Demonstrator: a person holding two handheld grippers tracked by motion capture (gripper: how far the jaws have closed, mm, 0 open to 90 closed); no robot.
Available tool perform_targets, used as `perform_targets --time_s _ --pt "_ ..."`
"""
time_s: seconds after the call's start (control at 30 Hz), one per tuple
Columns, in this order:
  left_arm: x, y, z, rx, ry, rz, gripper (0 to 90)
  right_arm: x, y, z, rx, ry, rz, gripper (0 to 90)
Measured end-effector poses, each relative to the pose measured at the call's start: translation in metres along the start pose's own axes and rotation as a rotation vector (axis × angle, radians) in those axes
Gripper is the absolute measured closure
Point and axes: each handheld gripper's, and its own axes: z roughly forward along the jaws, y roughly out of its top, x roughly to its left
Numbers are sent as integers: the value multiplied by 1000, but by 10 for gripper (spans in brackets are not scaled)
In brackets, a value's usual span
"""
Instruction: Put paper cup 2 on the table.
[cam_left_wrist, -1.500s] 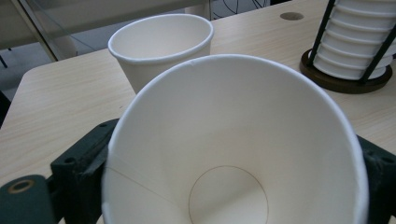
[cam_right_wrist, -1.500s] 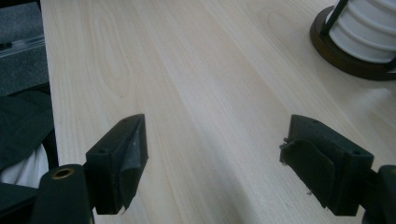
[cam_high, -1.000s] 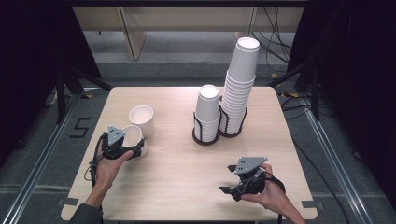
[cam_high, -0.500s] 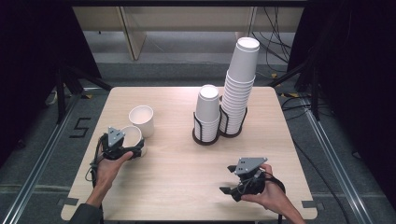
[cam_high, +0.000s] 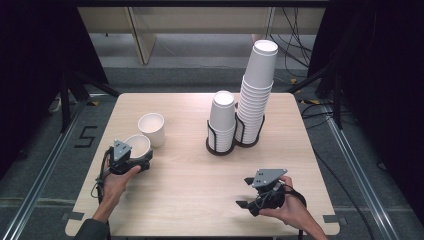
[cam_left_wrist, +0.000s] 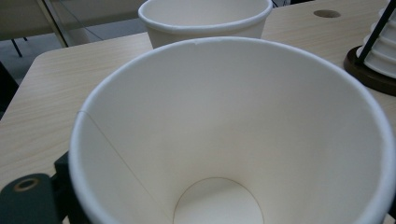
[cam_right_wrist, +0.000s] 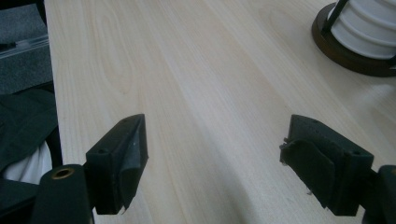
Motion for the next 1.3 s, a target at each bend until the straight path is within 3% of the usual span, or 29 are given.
perform_targets --time_s 0.27,0.37,0.47,0.6,0.8,0.9,1.03,1.3 --pt "2 -3 -4 4 -5 1 97 1 0 0 2 3 1 220" --pt "1 -6 -5 10 -2 18 99 0 0 0 -9 0 -21 221" --pt "1 -10 -5 32 -2 41 111 1 -1 -1 -2 5 -5 221" --pt "1 -13 -7 15 -9 29 116 0 -1 0 -4 8 -8 220" --pt "1 -15 -11 30 -6 34 121 -1 -1 -1 -10 -2 -36 221" --pt "1 -16 -10 37 -7 46 121 0 -2 -1 -4 12 -11 221" --pt "1 -20 -10 51 -7 63 129 0 -2 -3 -8 6 -14 221" --pt "0 -23 -17 67 -2 60 133 0 -3 -4 -6 7 -4 221"
